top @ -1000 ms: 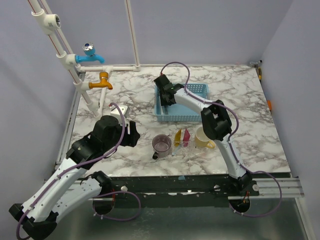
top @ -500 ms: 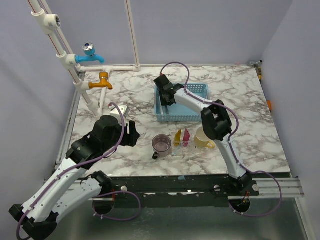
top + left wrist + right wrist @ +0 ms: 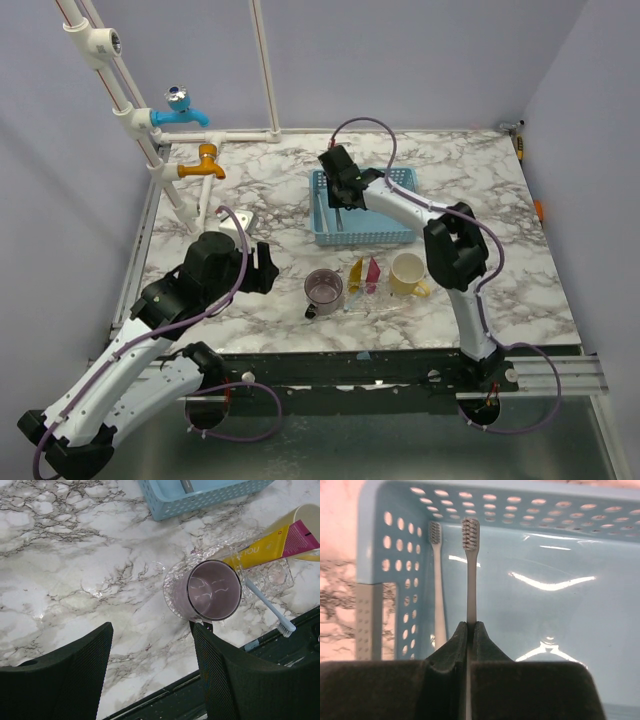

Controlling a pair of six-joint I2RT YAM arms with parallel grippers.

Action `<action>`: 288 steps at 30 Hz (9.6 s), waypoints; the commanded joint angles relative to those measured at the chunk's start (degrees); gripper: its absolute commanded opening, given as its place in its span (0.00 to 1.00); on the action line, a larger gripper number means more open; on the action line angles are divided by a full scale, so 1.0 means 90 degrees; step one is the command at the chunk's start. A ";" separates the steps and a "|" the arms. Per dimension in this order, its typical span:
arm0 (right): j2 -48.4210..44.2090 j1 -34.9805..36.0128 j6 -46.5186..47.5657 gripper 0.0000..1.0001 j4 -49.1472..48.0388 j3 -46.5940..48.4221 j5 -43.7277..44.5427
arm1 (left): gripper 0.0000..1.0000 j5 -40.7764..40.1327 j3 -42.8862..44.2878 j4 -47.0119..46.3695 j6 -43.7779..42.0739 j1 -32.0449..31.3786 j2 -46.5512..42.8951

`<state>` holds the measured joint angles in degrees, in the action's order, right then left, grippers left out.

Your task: Prepare toiletry sets of a toothbrush and toothpaste on the tray

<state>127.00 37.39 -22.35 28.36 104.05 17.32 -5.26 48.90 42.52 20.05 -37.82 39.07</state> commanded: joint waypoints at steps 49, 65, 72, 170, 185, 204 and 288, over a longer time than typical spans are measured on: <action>-0.8032 0.0584 -0.2603 0.01 -0.5057 -0.6934 -0.4011 | 0.66 0.4249 -0.1321 -0.3199 0.2611 0.0046 -0.1040; -0.7178 0.2237 -0.3716 0.01 -0.6298 -0.6975 -0.1949 | 0.65 0.4856 -0.1951 -0.4695 0.3803 0.0051 -0.1026; -0.6996 0.2311 -0.4098 0.01 -0.7076 -0.7103 -0.1947 | 0.62 0.5107 -0.2237 -0.5174 0.4044 0.0045 -0.1089; -0.5729 0.2771 -0.0156 0.60 -0.0189 -0.2388 -0.5545 | 0.00 0.5358 -0.0082 0.1794 -0.0094 -0.0561 -0.2169; -0.5396 0.2775 -0.0109 0.47 -0.0162 -0.2322 -0.6173 | 0.00 0.4862 -0.0062 0.1809 -0.0133 -0.1134 -0.1972; -0.5295 0.2779 -0.0141 0.00 -0.0424 -0.2582 -0.6572 | 0.09 0.4759 -0.0065 0.1798 -0.0129 -0.1195 -0.1857; -0.7932 0.2773 -0.1867 0.00 0.1244 -0.5671 0.1580 | 0.99 0.2216 -0.0667 -0.0174 0.0477 -0.1179 -0.2634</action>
<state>57.69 62.15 -36.12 45.45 55.90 28.64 15.94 43.27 42.04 24.21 -48.49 15.49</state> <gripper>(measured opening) 0.056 0.987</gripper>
